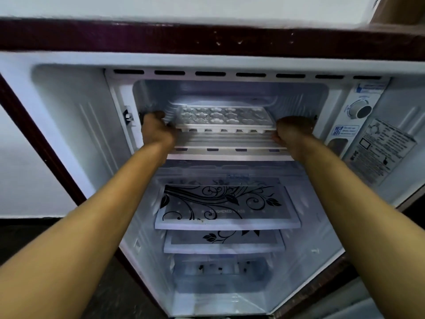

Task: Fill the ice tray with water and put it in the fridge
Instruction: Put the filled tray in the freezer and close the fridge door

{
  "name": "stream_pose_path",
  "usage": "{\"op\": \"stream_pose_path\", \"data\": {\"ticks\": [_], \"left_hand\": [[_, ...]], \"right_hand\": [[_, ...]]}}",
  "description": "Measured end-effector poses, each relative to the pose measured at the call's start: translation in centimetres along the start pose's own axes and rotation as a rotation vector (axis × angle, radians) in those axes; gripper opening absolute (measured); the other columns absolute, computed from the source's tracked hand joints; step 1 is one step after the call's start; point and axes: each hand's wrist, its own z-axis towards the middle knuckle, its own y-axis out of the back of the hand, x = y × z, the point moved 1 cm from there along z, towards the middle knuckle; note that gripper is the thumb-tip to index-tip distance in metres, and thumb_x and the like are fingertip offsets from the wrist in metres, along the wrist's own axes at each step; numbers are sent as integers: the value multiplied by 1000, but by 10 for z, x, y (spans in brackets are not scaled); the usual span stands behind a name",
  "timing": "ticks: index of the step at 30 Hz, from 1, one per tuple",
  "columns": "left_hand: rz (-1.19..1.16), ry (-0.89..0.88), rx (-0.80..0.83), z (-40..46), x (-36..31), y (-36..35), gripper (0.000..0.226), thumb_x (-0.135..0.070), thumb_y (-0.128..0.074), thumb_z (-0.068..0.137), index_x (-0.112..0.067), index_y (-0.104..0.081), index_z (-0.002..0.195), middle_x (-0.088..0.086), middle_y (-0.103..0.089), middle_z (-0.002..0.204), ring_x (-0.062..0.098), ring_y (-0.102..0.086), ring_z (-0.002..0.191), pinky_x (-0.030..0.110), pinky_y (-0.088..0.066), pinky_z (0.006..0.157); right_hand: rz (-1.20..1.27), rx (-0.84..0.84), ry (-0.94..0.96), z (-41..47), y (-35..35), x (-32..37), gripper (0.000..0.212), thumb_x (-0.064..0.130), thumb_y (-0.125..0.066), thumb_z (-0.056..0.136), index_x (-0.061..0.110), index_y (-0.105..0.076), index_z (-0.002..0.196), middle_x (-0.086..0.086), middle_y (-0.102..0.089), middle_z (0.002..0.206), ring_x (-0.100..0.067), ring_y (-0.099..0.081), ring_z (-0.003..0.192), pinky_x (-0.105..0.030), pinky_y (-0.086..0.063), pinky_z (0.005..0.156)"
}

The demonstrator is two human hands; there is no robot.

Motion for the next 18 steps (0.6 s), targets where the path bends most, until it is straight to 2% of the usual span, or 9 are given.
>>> {"op": "stream_pose_path", "data": {"ticks": [1, 2, 3, 5, 7, 10, 11, 14, 18], "left_hand": [[-5, -43, -1, -10, -2, 3, 22, 1, -49, 88, 0, -59, 108, 18, -61, 114, 23, -55, 94, 9, -43, 70], [23, -78, 15, -21, -3, 6, 21, 4, -47, 88, -4, -60, 103, 17, -62, 110, 20, -53, 91, 4, -38, 62], [35, -93, 23, -33, -6, 12, 24, 4, -46, 89, -6, -60, 105, 15, -62, 111, 20, -55, 95, 4, -38, 62], [19, -74, 59, -51, -11, 22, 34, -1, -47, 92, -5, -54, 124, 10, -58, 127, 22, -55, 114, 14, -43, 87], [16, -67, 129, -73, -16, 35, 43, -5, -47, 94, -7, -45, 137, 8, -52, 137, 22, -50, 124, 22, -38, 101], [35, -94, 181, -112, -28, 58, 45, -6, -46, 96, -7, -39, 141, 7, -46, 142, 19, -44, 130, 19, -31, 102], [42, -102, 195, -128, -32, 67, 45, -5, -45, 96, -6, -39, 141, 8, -46, 142, 19, -43, 131, 19, -30, 103], [80, -138, 257, -179, -35, 88, 45, -9, -47, 96, -9, -40, 140, 7, -47, 141, 20, -45, 129, 21, -31, 103], [163, -209, 403, -260, -37, 110, 47, -16, -47, 96, -13, -38, 142, 4, -47, 142, 17, -49, 124, 21, -35, 101]], "right_hand": [[-70, -16, 54, -12, 5, 1, 27, 11, -40, 95, 9, -49, 70, -18, -58, 94, -32, -61, 88, -32, -53, 80], [-110, -21, 94, -25, 9, 1, 28, 12, -40, 96, 9, -49, 69, -15, -56, 91, -26, -58, 80, -23, -50, 70], [-105, -11, 124, -38, 14, 1, 24, 11, -41, 96, 7, -53, 76, -13, -55, 88, -21, -53, 71, -17, -45, 60], [-11, 47, 134, -65, 22, -2, 16, 10, -43, 96, 6, -58, 94, -11, -54, 81, -18, -47, 64, -18, -38, 54], [66, 92, 143, -94, 31, -3, 21, 10, -44, 97, -1, -59, 107, -13, -54, 85, -21, -50, 72, -25, -39, 63], [38, 118, 140, -141, 52, -2, 36, 17, -45, 99, 5, -49, 132, -9, -57, 114, -20, -54, 103, -27, -42, 87], [22, 120, 149, -159, 61, -2, 38, 19, -45, 99, 7, -46, 135, -8, -55, 121, -16, -52, 108, -24, -40, 90], [-2, 135, 172, -218, 84, -8, 38, 20, -46, 99, 10, -46, 136, -6, -55, 127, -9, -47, 107, -21, -36, 89], [-11, 155, 149, -294, 110, -31, 38, 21, -46, 99, 13, -45, 137, 1, -53, 119, -9, -47, 105, -22, -37, 88]]}}
